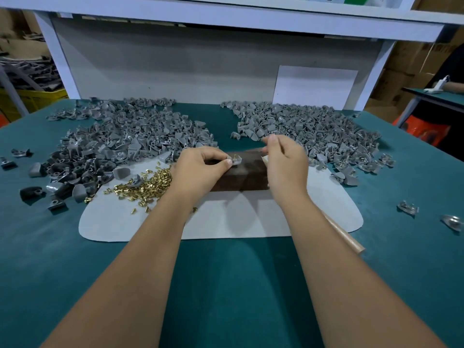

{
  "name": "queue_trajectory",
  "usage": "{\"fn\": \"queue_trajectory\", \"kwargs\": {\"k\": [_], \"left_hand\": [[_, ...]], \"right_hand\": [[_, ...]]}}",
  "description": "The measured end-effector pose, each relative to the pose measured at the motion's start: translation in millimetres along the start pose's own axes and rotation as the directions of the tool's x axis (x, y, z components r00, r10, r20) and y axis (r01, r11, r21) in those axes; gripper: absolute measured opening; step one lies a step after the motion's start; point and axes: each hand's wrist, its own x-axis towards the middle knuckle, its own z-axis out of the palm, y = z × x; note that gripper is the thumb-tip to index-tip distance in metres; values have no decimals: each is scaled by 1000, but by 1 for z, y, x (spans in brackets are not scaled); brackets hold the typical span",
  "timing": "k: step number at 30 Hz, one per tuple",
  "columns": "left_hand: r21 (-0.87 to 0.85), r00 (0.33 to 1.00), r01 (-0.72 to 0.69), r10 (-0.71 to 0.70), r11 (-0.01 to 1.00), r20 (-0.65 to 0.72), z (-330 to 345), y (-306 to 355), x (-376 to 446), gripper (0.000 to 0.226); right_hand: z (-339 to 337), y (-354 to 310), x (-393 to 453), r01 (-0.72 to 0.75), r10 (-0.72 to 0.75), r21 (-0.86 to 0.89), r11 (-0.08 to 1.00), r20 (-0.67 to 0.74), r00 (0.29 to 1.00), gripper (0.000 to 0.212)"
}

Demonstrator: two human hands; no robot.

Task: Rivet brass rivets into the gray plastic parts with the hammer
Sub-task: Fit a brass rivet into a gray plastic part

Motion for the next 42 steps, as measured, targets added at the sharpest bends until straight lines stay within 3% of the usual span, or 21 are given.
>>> {"fn": "queue_trajectory", "kwargs": {"k": [3,7,10,13,18,21,25,29,33,37,42], "left_hand": [[8,1000,1,-1,1000,-3,0,1,1,7],[33,1000,1,0,999,-19,1,2,-1,6],[91,999,15,-10,996,-53,2,4,-2,14],[98,996,33,-25,995,-88,4,5,-4,6],[127,993,37,-22,991,-117,6,8,-7,7],[111,993,30,-17,993,-114,5,9,-7,7],[102,994,29,-19,994,-104,4,10,-6,8],[80,994,34,-26,996,-106,4,8,-6,7],[97,993,35,-24,995,-113,6,7,-6,4],[68,994,36,-29,997,-103,6,7,-5,3],[16,997,15,-14,1000,-73,5,4,-5,3]], "right_hand": [[-18,3,11,-72,69,-265,962,-18,997,28],[-43,9,14,-149,264,-520,841,154,952,25],[-53,7,3,-51,335,-680,732,294,895,27],[-51,5,-10,100,294,-772,628,354,888,27],[-44,-8,-18,82,335,-776,626,362,870,37],[-50,-17,-14,11,356,-753,658,324,876,21],[-66,-24,-8,-6,251,-741,671,220,943,19],[-77,-23,-20,-20,158,-685,728,139,978,48],[-86,-22,-30,-56,116,-526,848,82,990,40],[-91,-34,-32,9,105,-588,809,159,982,47],[-91,-43,-42,80,-20,-654,752,99,995,42]]}}
